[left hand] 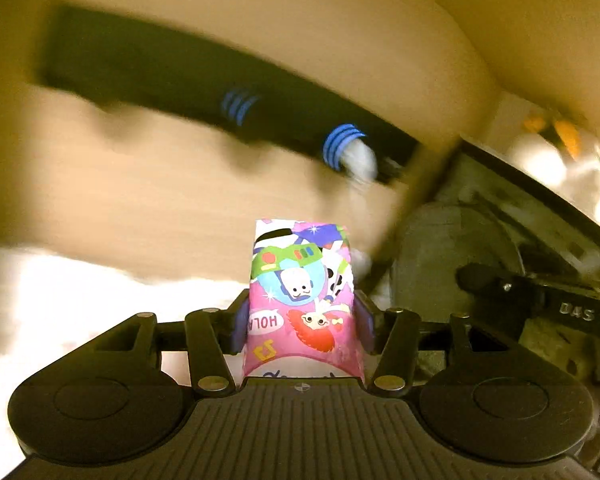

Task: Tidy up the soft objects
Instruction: 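Lower the packet and pouch into the pink box and open both tools, then grasp the yellow-rimmed glitter pad with the left tool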

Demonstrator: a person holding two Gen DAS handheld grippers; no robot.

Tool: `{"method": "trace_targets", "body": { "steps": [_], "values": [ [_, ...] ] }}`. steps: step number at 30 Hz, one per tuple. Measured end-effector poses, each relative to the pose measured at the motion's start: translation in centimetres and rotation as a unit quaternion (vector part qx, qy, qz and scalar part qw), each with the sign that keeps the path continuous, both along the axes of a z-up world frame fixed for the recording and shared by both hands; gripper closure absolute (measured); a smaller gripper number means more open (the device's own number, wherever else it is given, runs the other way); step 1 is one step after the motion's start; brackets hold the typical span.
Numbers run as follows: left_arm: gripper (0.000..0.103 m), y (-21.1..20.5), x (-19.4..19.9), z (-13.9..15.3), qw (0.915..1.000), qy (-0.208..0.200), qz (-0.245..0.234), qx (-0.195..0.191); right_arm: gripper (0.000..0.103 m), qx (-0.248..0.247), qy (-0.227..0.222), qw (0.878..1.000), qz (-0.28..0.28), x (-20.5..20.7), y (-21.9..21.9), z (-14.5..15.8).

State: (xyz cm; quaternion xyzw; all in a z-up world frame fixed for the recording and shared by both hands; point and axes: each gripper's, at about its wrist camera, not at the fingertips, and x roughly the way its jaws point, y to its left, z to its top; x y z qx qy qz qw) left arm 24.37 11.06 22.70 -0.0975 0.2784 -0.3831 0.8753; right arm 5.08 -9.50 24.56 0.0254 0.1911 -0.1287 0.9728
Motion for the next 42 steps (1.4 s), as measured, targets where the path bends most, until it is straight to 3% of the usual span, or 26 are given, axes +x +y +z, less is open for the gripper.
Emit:
{"method": "trace_targets", "body": {
  "steps": [2, 5, 6, 8, 13, 18, 23, 27, 31, 35, 42],
  "values": [
    [0.046, -3.8, 1.1, -2.2, 0.999, 0.007, -0.044, -0.01, 0.086, 0.007, 0.008, 1.0, -0.005, -0.3, -1.8, -1.1],
    [0.049, -10.2, 2.8, -7.3, 0.9906, 0.047, -0.076, 0.104, 0.086, 0.026, 0.024, 0.999, -0.007, 0.1, -3.2, -3.0],
    [0.049, -11.1, 3.1, -8.6, 0.9886, 0.055, -0.071, 0.122, 0.086, 0.035, 0.03, 0.999, -0.005, 0.7, -3.7, -3.8],
    [0.049, -11.3, 3.6, -10.0, 0.989, 0.074, -0.052, 0.117, 0.086, 0.043, 0.041, 0.998, -0.002, 2.2, -3.8, -5.4],
    [0.049, -6.4, 2.0, -8.6, 0.9963, 0.075, 0.001, 0.042, 0.086, -0.039, 0.099, 0.994, -0.032, 6.6, -3.2, -10.1],
    [0.049, 1.7, -2.6, -7.6, 0.9963, 0.041, 0.069, 0.03, 0.087, -0.133, 0.169, 0.976, -0.046, 12.3, -1.3, -15.9],
    [0.049, 11.0, -6.0, -10.0, 0.9782, 0.072, 0.186, 0.057, 0.086, -0.142, 0.184, 0.972, 0.02, 14.7, 3.8, -19.1],
    [0.049, 16.9, -7.8, -12.9, 0.9629, 0.123, 0.234, 0.055, 0.071, -0.094, 0.151, 0.981, 0.081, 13.2, 6.5, -19.3],
    [0.049, 20.1, -9.1, -14.7, 0.9615, 0.151, 0.22, 0.065, 0.048, -0.046, 0.127, 0.986, 0.095, 10.3, 7.0, -19.7],
    [0.049, 21.1, -9.6, -16.1, 0.9677, 0.161, 0.181, 0.071, 0.046, -0.029, 0.118, 0.988, 0.096, 7.6, 7.3, -19.9],
    [0.049, 19.4, -8.6, -17.8, 0.9767, 0.156, 0.125, 0.078, 0.046, -0.009, 0.109, 0.993, 0.037, 2.6, 7.3, -19.2]
  ]
}}
